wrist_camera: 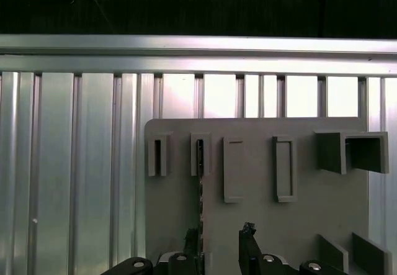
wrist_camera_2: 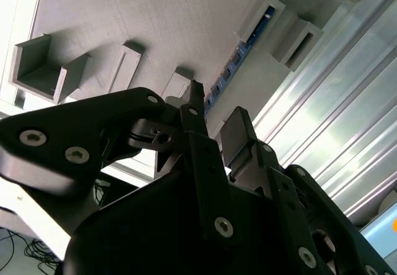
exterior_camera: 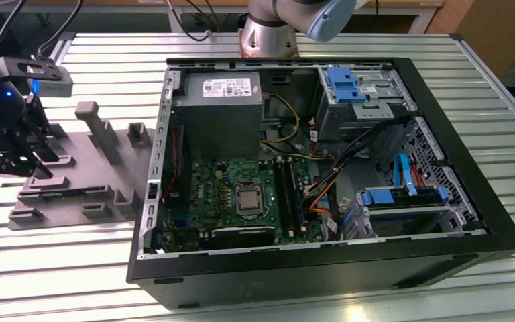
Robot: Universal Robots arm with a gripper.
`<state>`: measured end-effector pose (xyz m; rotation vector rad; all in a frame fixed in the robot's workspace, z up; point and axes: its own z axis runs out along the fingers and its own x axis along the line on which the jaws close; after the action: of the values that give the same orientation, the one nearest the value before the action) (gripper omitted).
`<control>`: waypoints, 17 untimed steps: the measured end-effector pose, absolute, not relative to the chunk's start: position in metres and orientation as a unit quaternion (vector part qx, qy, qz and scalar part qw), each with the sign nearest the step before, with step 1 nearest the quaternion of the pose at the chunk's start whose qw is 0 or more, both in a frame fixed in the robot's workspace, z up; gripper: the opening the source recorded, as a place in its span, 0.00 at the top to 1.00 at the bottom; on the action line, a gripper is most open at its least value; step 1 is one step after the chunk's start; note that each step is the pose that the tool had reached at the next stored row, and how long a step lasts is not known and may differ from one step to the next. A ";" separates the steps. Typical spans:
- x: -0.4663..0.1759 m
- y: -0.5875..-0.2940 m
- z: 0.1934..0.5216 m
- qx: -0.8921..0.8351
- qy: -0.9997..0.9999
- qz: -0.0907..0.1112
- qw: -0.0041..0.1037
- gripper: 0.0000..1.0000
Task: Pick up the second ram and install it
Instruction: 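Pick up the second ram and move it above second insertion slot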
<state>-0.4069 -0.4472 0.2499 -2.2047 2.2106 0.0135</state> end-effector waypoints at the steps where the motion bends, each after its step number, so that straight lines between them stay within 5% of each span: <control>1: -0.407 -0.447 0.250 -0.706 0.708 0.004 0.010 0.61; 17: -0.407 -0.458 0.231 -0.710 0.704 0.003 0.007 0.61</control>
<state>-0.4069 -0.4576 0.2308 -2.2197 2.2025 0.0080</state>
